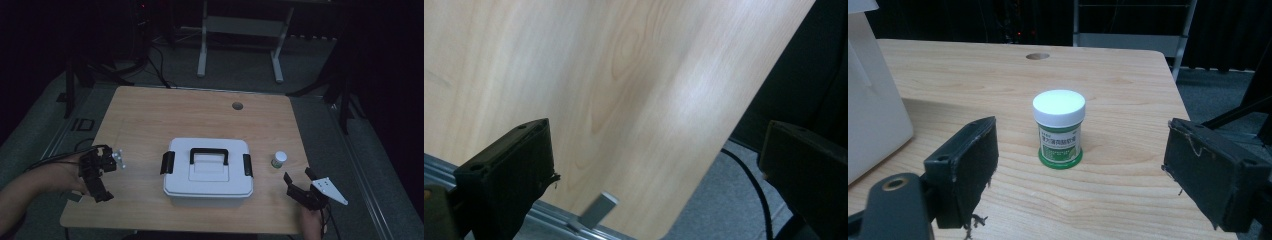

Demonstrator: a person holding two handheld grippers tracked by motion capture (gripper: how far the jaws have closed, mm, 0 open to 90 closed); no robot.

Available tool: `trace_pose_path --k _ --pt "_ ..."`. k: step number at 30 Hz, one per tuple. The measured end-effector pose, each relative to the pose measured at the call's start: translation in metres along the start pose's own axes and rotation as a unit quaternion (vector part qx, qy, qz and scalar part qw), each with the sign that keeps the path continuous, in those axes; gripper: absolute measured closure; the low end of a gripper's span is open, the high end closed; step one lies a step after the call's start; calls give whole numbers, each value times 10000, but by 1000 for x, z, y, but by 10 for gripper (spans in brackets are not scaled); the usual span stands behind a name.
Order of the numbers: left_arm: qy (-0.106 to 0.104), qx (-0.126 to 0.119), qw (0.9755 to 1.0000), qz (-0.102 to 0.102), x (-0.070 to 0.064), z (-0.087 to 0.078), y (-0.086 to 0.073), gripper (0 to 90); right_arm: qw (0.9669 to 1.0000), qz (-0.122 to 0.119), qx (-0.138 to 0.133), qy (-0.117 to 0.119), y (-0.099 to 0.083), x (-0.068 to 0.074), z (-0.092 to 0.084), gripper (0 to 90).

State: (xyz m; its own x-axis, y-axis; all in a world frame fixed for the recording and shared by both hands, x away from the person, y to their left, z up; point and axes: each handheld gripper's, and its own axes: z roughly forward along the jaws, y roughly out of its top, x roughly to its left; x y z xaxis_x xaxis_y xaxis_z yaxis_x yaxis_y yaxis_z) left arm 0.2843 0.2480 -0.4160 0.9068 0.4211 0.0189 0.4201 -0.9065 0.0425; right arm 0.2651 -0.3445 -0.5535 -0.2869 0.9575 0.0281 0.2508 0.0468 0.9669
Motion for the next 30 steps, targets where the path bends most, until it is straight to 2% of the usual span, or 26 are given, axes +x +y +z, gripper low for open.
trace_pose_path --k 2,4,8,9,13,14,15,16,17,18,20,25,30 --pt "51 57 9999 102 -2 -4 8 6 10000 5 2 3 0 0 0 138" --pt "-9 22 9998 187 -4 -10 16 6 10000 5 2 11 0 0 0 138" --pt "44 45 9995 322 -6 -20 30 6 10000 7 -1 17 0 0 0 138" --pt "-4 45 9994 352 -7 -23 34 7 10000 11 -1 16 0 0 0 138" --pt "76 34 9985 542 -10 -31 50 7 10000 11 -8 27 0 0 0 138" --pt "76 34 9985 542 -10 -31 50 7 10000 11 -8 27 0 0 0 138" --pt "46 18 9978 657 -12 -37 60 6 10000 -2 -2 31 0 0 0 138" --pt "46 18 9978 657 -12 -37 60 7 10000 -2 -2 31 0 0 0 138" --pt "12 -49 9973 738 -14 -42 69 7 10000 -3 -7 37 0 0 0 138" --pt "12 -49 9973 738 -14 -42 69 7 10000 -3 -7 37 0 0 0 138" --pt "-16 -140 9963 852 -16 -48 80 7 10000 -8 -5 48 0 0 0 138" --pt "41 -127 9950 994 -18 -52 101 6 10000 -10 -15 65 0 -1 0 138" --pt "-110 -206 9934 1125 -19 -53 120 7 10000 0 -15 75 0 -1 0 138"
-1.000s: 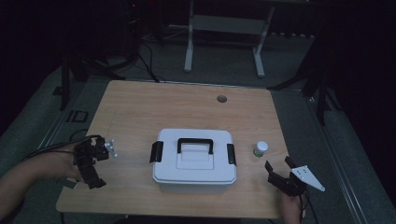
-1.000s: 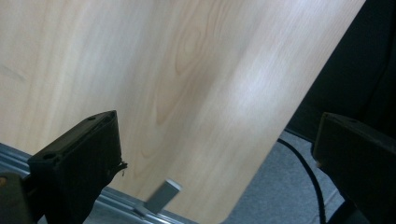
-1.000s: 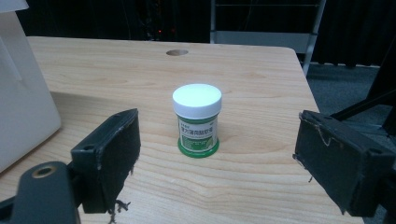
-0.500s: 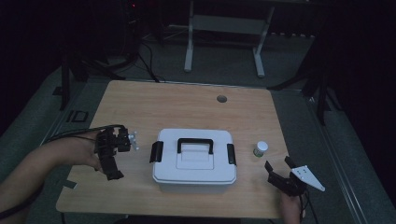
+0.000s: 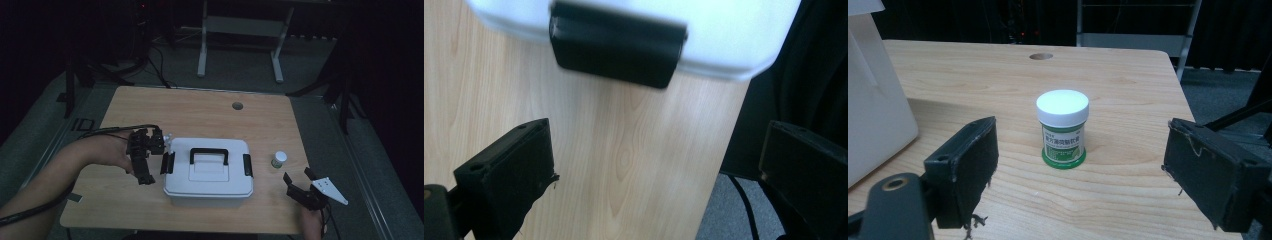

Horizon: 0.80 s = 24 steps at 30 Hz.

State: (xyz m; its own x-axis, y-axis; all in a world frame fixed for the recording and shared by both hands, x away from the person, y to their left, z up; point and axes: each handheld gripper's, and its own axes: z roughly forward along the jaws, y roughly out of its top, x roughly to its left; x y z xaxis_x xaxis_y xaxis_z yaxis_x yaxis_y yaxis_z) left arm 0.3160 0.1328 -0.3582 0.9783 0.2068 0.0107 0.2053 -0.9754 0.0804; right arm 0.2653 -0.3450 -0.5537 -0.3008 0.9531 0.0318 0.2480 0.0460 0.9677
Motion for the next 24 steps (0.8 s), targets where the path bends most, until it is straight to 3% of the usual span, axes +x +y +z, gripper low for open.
trace_pose_path --k 5,13,18,24 --pt "96 17 9998 176 2 0 20 6 10000 14 -1 15 0 0 0 138" --pt "37 69 9992 381 2 7 47 6 10000 34 -8 44 0 -1 0 138" --pt "108 170 9984 529 0 11 62 6 10000 69 -19 70 0 -1 -1 138" --pt "66 149 9981 602 4 14 79 7 9999 71 -25 78 0 -1 -1 139"
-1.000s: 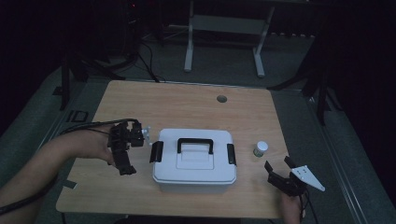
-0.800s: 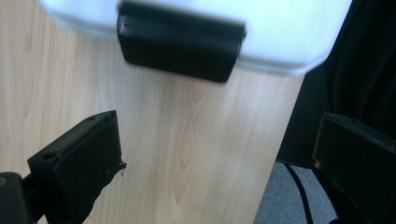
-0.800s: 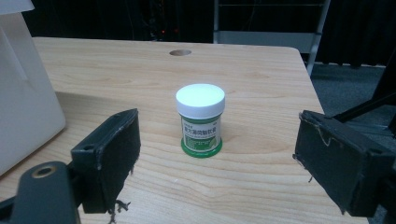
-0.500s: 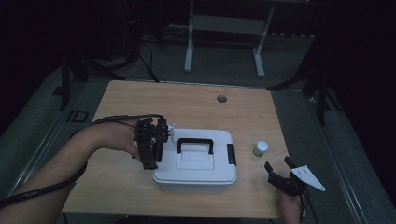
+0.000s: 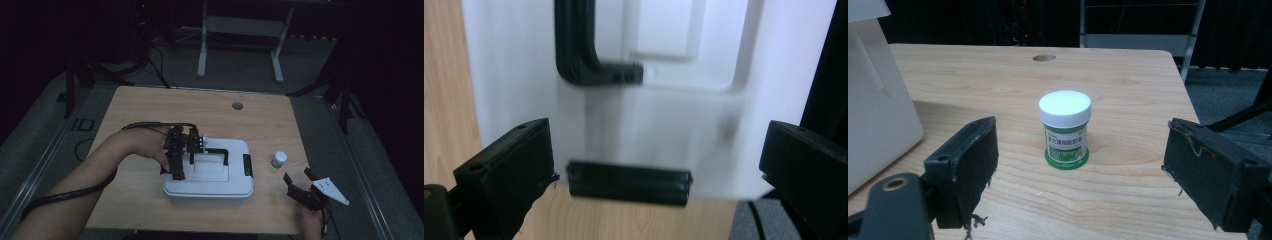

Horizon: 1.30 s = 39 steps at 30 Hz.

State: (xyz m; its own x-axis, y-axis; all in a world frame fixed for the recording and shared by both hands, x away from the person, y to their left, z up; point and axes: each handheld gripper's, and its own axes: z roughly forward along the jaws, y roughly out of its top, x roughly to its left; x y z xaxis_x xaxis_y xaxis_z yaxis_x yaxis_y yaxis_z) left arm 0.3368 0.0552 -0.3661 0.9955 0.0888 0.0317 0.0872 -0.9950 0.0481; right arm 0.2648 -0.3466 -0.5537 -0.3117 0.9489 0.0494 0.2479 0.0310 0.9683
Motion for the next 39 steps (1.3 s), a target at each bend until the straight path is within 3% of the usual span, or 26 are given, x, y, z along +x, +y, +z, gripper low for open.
trace_pose_path --k 3,4,8,13,14,15,18,25,32,39 --pt "50 72 9999 87 1 3 7 18 10000 21 -8 9 0 0 0 138" --pt "91 78 9999 115 1 3 9 77 10000 25 -17 12 0 -1 0 138" --pt "253 115 9993 231 3 3 17 152 10000 68 -16 23 0 -1 0 139" --pt "302 116 9991 288 3 1 23 395 10000 81 -16 29 0 -1 0 139" --pt "302 116 9991 288 3 1 23 395 10000 82 -17 33 0 -1 0 139" --pt "239 101 9993 286 3 -1 26 474 10000 82 -16 34 0 -1 0 139" --pt "181 148 9992 310 3 -2 27 568 10000 86 -11 36 0 -1 0 139" --pt "122 392 9988 257 4 7 31 682 10000 77 -2 36 0 -1 0 139" --pt "-31 395 9991 144 9 7 30 818 9999 96 -2 51 0 -2 0 139" --pt "-129 358 9991 190 13 6 29 833 9999 104 -4 59 0 -2 0 139"
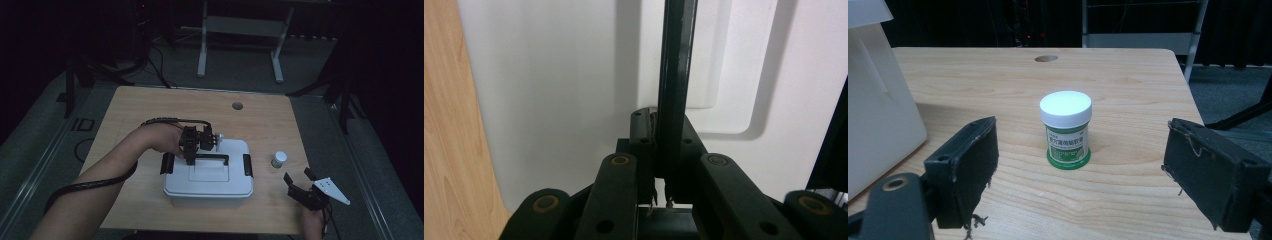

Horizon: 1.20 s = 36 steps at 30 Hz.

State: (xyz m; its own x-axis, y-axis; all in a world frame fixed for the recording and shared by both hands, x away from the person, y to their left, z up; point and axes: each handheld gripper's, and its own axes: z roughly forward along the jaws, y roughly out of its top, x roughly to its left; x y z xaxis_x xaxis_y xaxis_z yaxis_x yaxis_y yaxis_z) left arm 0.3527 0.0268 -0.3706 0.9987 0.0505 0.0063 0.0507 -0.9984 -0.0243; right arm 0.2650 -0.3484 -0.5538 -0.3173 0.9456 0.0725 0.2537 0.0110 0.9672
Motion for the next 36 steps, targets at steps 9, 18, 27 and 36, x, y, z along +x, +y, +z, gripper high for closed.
trace_pose_path --k 9,18,27,36 --pt "-9 -93 9999 57 -1 -7 -1 836 10000 1 6 -12 0 0 0 139" --pt "35 -285 9996 7 -4 -29 -6 836 10000 -17 11 -16 0 0 0 139" --pt "182 -389 9991 -65 -9 -53 -22 836 10000 -13 14 -21 0 0 0 139" --pt "328 -370 9984 -258 -11 -67 -42 836 10000 -23 23 -33 0 0 0 139"
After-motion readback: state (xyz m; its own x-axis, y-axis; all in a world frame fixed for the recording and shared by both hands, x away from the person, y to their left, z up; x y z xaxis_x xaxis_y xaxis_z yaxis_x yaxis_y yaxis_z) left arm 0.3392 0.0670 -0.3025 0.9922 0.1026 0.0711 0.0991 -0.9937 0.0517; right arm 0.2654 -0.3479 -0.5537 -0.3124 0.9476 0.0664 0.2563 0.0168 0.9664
